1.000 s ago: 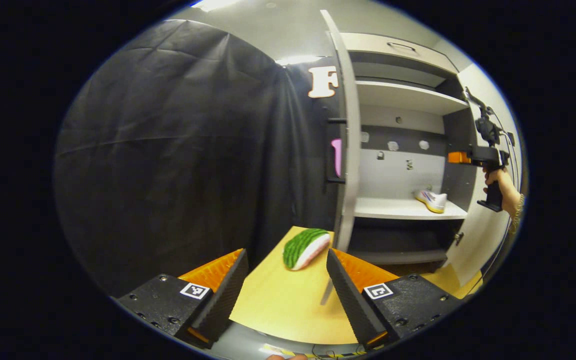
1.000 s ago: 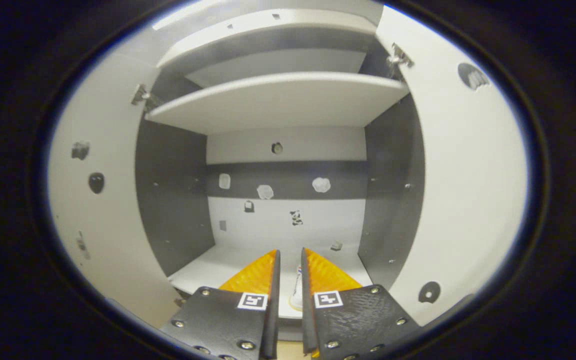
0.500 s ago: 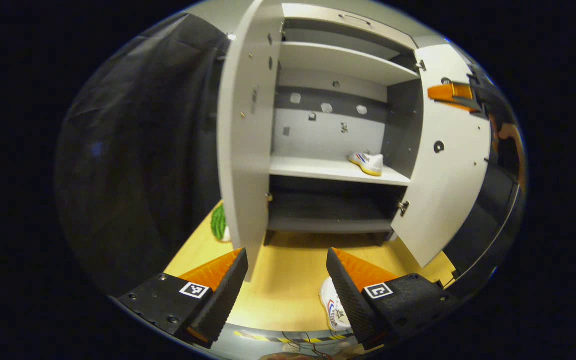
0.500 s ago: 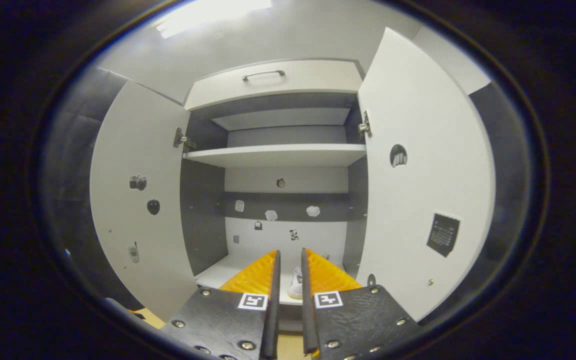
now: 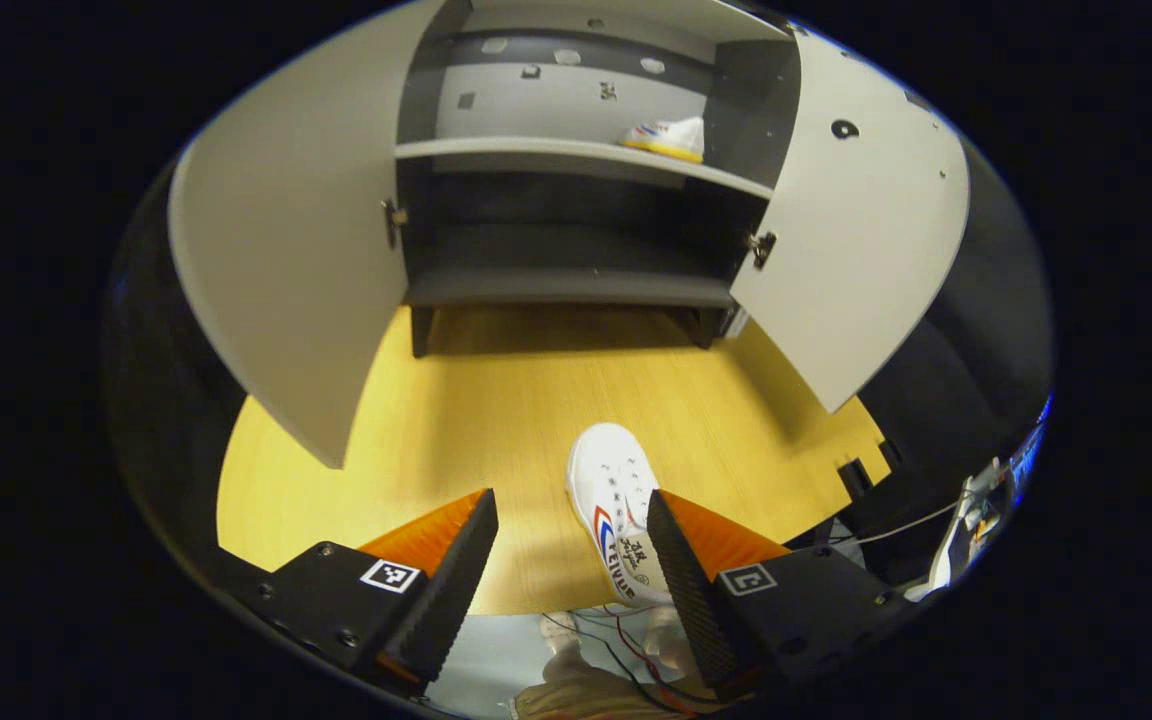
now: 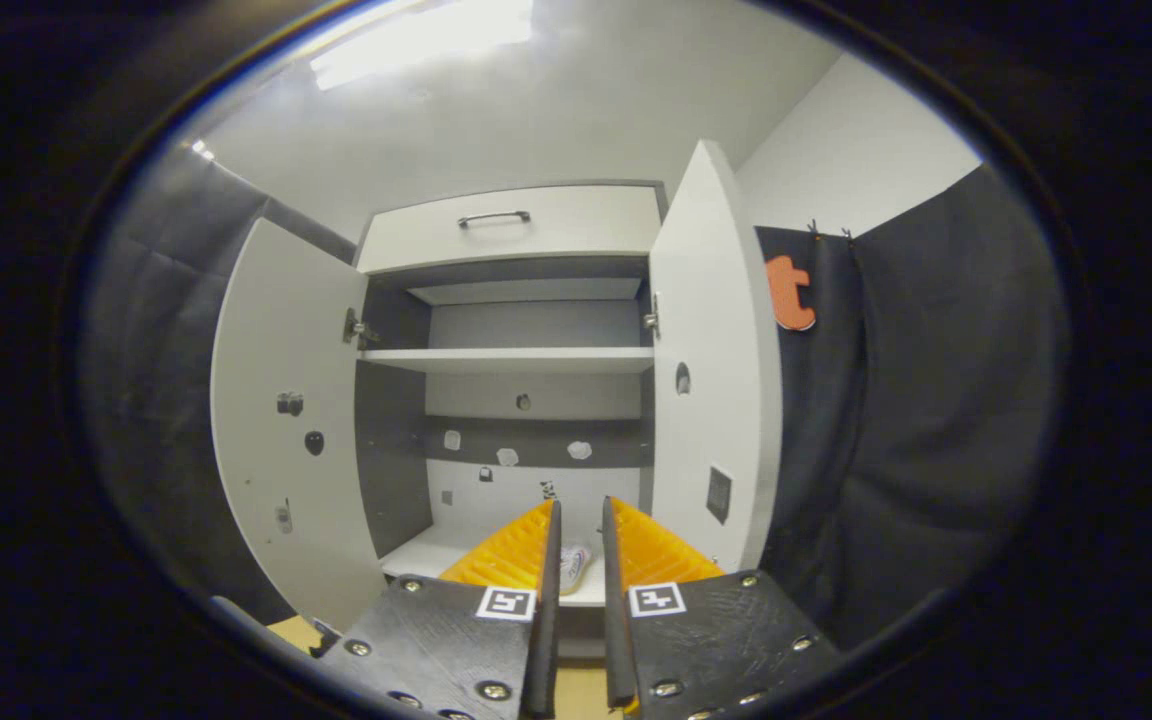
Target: Grab one shoe with the right hand and put it into the shoe cabinet, grab the other shoe with the left hand and put it into the shoe cabinet; then close the right door with the right hand and the left door with the left hand.
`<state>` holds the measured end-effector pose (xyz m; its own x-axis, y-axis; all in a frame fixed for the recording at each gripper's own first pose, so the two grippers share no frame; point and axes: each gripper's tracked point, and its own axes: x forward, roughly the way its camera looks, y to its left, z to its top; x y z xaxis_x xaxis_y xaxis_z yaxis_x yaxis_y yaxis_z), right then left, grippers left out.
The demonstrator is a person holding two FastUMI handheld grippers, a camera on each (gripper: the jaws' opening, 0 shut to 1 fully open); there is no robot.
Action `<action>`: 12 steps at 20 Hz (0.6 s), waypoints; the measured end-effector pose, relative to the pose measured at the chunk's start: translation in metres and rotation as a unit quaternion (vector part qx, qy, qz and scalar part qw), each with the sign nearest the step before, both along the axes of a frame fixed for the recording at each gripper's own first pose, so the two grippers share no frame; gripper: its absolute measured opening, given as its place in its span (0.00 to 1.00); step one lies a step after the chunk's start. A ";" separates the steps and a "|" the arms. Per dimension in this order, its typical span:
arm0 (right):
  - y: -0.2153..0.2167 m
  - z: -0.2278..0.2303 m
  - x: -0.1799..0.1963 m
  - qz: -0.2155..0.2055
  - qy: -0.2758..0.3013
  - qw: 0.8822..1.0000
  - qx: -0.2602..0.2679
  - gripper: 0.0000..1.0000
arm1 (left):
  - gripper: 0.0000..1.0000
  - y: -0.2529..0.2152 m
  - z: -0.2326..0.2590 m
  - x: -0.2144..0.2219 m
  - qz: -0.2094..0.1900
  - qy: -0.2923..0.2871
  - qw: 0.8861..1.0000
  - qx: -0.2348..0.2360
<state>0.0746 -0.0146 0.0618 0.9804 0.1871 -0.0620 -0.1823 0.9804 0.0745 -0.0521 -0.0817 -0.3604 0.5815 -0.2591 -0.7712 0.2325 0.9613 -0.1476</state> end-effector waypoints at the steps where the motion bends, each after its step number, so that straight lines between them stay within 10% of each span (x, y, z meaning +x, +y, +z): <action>1: -0.011 0.001 -0.003 -0.012 -0.001 1.000 -0.004 0.19 | 0.93 -0.003 -0.016 0.000 -0.007 0.018 1.000 0.002; 12: -0.096 0.001 -0.036 -0.113 -0.003 0.993 -0.046 0.19 | 0.84 -0.022 -0.124 0.009 0.000 0.149 0.989 -0.006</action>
<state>0.0384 -0.1110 0.0630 0.9971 -0.0432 -0.0619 0.0422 0.9989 -0.0180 -0.0436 -0.1035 -0.4845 0.3286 -0.2695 -0.9052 0.1766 0.9591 -0.2214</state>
